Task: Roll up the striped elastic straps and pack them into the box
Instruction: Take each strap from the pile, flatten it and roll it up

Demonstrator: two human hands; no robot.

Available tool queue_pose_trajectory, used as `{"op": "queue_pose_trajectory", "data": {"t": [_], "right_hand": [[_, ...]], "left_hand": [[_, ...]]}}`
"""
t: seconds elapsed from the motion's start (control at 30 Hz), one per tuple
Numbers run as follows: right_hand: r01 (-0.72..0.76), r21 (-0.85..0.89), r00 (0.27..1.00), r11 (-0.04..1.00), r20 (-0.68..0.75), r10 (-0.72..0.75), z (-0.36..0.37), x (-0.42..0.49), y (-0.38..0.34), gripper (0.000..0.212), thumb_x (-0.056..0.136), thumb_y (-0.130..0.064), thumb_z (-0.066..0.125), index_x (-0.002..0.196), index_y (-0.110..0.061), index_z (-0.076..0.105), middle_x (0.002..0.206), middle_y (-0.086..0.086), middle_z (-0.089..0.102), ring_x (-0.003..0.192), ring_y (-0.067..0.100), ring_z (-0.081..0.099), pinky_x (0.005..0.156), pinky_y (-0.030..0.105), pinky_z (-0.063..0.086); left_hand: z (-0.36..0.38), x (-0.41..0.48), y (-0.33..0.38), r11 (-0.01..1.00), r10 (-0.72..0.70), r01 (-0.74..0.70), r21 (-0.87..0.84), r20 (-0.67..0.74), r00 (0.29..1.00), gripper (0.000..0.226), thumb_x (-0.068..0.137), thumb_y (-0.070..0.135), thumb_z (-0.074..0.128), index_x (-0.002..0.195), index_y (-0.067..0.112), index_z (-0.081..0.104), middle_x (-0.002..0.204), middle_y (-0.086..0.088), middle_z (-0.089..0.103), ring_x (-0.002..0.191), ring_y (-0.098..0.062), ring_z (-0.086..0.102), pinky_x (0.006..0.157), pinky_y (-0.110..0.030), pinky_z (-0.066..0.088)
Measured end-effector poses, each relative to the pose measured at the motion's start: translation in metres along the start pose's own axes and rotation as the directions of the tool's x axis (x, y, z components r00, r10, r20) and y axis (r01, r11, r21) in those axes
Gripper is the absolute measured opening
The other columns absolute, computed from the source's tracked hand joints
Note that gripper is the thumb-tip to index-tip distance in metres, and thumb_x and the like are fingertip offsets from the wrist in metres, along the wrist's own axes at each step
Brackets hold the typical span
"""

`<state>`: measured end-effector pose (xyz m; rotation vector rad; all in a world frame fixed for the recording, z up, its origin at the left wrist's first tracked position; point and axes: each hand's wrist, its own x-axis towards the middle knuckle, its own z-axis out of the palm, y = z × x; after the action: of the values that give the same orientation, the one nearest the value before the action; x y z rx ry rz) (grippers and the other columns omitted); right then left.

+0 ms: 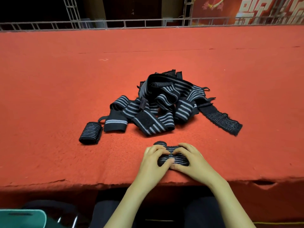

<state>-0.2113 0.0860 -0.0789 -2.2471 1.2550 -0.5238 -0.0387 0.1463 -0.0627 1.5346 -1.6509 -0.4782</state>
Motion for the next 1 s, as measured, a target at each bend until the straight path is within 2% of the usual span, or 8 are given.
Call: {"op": "queue_pose_trajectory", "data": {"t": [0.1,0.23,0.33,0.43,0.5,0.67,0.9,1.0], "right_hand": [[-0.024,0.006,1.0,1.0,0.004,0.024,-0.003,-0.003,-0.001,0.043,0.075,-0.054,0.071,0.112,-0.038,0.057,0.142,-0.01,0.037,0.136,0.01,0.027,0.115,0.034,0.021],[-0.058,0.017,0.998,0.998,0.009,0.058,-0.006,-0.006,-0.003,0.052,0.077,-0.047,0.073,0.124,-0.037,0.054,0.145,-0.008,0.033,0.137,0.011,0.027,0.114,0.03,0.021],[-0.154,0.142,0.981,0.978,-0.097,0.169,-0.007,-0.005,-0.005,0.071,0.078,-0.04,0.074,0.14,-0.038,0.039,0.138,-0.005,0.037,0.13,0.011,0.034,0.111,0.03,0.027],[-0.303,0.064,0.926,0.951,-0.216,0.31,-0.009,-0.002,-0.006,0.059,0.083,-0.036,0.069,0.137,-0.032,0.045,0.119,-0.001,0.049,0.116,0.018,0.04,0.099,0.03,0.033],[-0.34,-0.044,0.917,0.939,-0.236,0.321,-0.009,-0.002,-0.007,0.048,0.085,-0.036,0.066,0.131,-0.028,0.051,0.113,0.0,0.056,0.111,0.021,0.042,0.095,0.031,0.035],[-0.309,-0.081,0.926,0.948,-0.251,0.28,-0.005,-0.003,-0.016,0.037,0.088,-0.029,0.062,0.124,-0.027,0.053,0.108,-0.005,0.062,0.106,0.021,0.049,0.092,0.033,0.035],[-0.203,-0.031,0.94,0.979,-0.284,0.186,0.011,0.007,-0.032,0.011,0.086,-0.024,0.064,0.095,-0.028,0.061,0.094,-0.009,0.062,0.098,0.02,0.055,0.094,0.039,0.036],[-0.159,-0.035,0.964,0.987,-0.22,0.148,0.025,0.019,-0.051,0.01,0.087,-0.027,0.062,0.097,-0.029,0.062,0.098,-0.009,0.064,0.101,0.018,0.053,0.102,0.042,0.032]], "left_hand": [[-0.005,0.004,0.002,0.999,-0.031,0.032,-0.04,0.025,0.999,0.016,0.086,0.015,0.059,0.098,0.02,0.07,0.104,0.017,0.061,0.104,-0.003,0.051,0.088,-0.002,0.028],[-0.016,0.006,-0.001,0.954,-0.168,0.171,-0.247,0.032,0.985,0.034,0.08,-0.004,0.065,0.095,0.026,0.064,0.103,0.009,0.06,0.096,-0.005,0.058,0.081,-0.007,0.041],[-0.014,0.005,-0.002,0.935,-0.285,0.274,-0.227,-0.02,0.958,0.033,0.077,0.004,0.072,0.099,0.025,0.059,0.101,0.005,0.054,0.09,-0.006,0.055,0.074,-0.005,0.042],[-0.01,0.004,0.0,0.921,-0.347,0.34,-0.19,-0.003,0.938,0.036,0.076,0.017,0.076,0.103,0.026,0.054,0.101,0.003,0.054,0.083,-0.002,0.051,0.069,-0.004,0.04],[-0.007,0.005,0.002,0.912,-0.365,0.361,-0.195,0.018,0.931,0.037,0.076,0.022,0.076,0.103,0.028,0.052,0.099,0.003,0.056,0.081,-0.004,0.054,0.071,-0.01,0.045],[0.001,0.009,0.006,0.935,-0.346,0.343,-0.084,-0.018,0.938,0.038,0.075,0.027,0.073,0.104,0.03,0.049,0.098,0.007,0.053,0.086,-0.013,0.06,0.082,-0.032,0.051],[-0.013,0.0,0.001,0.933,-0.347,0.327,-0.152,-0.134,0.928,0.035,0.076,0.016,0.069,0.102,0.028,0.048,0.097,0.011,0.044,0.085,-0.012,0.054,0.082,-0.033,0.048],[-0.031,-0.006,-0.01,0.934,-0.356,0.335,-0.127,-0.223,0.908,0.034,0.077,0.015,0.068,0.103,0.025,0.048,0.101,0.006,0.046,0.083,-0.008,0.051,0.079,-0.03,0.043]]}}
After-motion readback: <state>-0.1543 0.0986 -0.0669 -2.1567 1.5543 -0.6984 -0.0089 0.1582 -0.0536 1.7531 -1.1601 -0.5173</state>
